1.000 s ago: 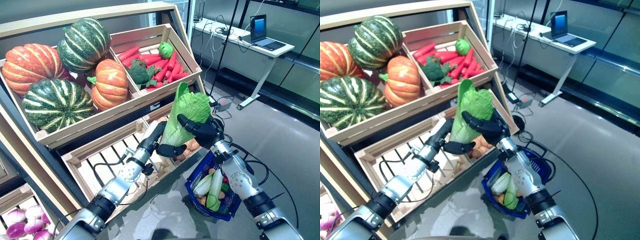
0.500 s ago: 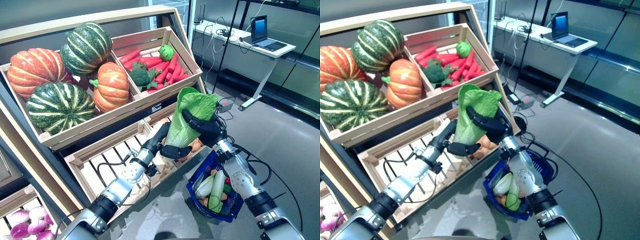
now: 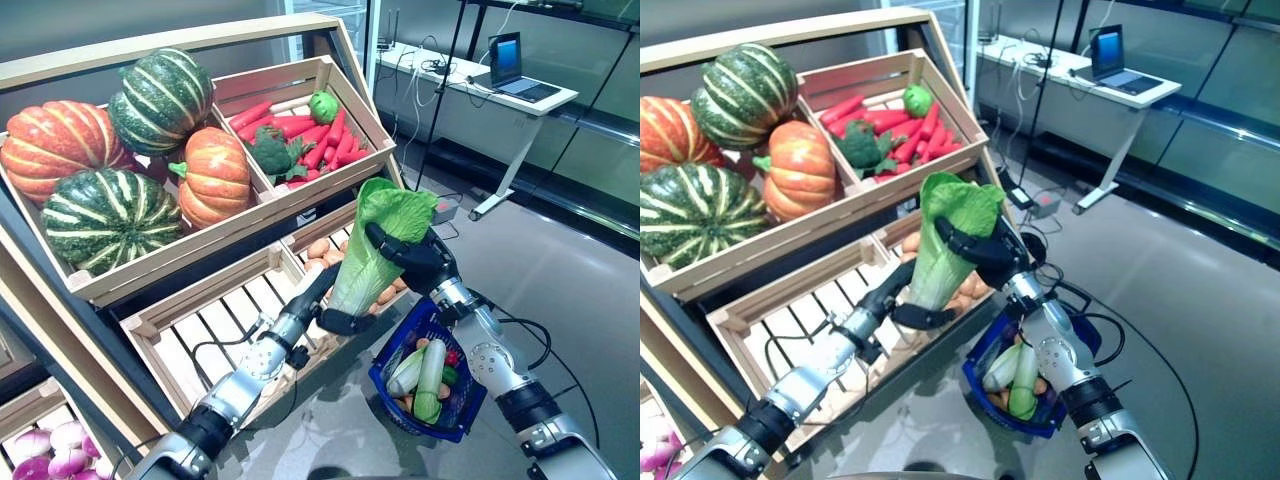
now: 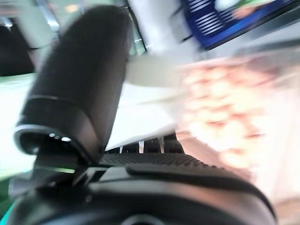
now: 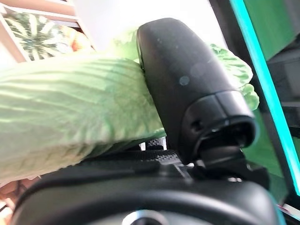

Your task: Put vegetables into the basket

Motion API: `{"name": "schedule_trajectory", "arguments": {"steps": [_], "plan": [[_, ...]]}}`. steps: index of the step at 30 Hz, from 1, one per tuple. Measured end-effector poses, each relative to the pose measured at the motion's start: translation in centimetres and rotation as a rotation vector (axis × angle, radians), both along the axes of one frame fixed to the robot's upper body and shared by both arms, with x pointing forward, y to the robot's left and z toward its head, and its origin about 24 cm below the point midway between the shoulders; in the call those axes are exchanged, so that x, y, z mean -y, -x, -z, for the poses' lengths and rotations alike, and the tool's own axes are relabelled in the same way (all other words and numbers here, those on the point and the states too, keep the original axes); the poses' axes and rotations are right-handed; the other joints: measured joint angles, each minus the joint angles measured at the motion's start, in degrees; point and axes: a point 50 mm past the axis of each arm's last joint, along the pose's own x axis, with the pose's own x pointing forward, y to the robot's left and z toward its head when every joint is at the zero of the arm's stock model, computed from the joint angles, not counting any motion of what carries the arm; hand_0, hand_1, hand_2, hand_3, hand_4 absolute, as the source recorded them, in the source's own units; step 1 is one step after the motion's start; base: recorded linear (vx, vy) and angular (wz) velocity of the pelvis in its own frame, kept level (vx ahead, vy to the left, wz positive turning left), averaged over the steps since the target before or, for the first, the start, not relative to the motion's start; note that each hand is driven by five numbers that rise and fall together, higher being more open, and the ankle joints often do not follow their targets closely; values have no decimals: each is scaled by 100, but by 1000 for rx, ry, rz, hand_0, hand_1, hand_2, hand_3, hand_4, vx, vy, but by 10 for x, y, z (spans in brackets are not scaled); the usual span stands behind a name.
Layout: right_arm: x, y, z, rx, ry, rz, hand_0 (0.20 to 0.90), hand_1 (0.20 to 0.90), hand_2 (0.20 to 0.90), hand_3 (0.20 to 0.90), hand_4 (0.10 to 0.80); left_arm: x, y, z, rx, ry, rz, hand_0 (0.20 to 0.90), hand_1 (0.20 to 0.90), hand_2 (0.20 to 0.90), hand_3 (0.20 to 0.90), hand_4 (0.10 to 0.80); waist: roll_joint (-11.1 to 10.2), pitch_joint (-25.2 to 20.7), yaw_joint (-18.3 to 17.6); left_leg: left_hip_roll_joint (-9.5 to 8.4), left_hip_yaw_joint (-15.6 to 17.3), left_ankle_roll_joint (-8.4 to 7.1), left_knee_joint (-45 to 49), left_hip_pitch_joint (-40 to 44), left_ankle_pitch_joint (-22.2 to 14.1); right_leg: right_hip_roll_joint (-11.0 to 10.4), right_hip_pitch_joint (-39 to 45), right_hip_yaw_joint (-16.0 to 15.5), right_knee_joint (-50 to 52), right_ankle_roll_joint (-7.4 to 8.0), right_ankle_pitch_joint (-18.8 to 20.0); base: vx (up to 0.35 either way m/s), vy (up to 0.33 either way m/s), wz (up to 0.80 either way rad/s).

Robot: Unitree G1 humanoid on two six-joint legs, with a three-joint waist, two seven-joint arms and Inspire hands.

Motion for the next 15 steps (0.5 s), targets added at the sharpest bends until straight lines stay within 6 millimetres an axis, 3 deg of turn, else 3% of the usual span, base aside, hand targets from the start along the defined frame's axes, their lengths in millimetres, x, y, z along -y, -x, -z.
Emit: {"name": "schedule_trajectory", "arguments": {"steps": [4,6,15], "plan": [[12,-2,-13,58,-36,39,300,300,300,300,400,-41,31,45,-248,-12,-166,900,900,900,900,800,-20,-12,-52,8,94,-1,-2,2,-1,11,-63,99,0,-6,27,2,23,-11],[18,-3,-15,68,-44,63,300,300,300,300,400,-52,41,59,-329,-32,-196,900,900,900,900,800,-34,-14,-63,7,120,-1,-2,4,-1,13,-82,130,-1,-5,43,35,14,-6],[40,-3,8,-11,-49,156,300,300,300,300,400,-56,40,61,-336,67,-298,900,900,900,900,800,-67,-22,-163,13,238,0,-3,65,-1,32,-98,258,-2,-6,81,9,-3,-6]]}}
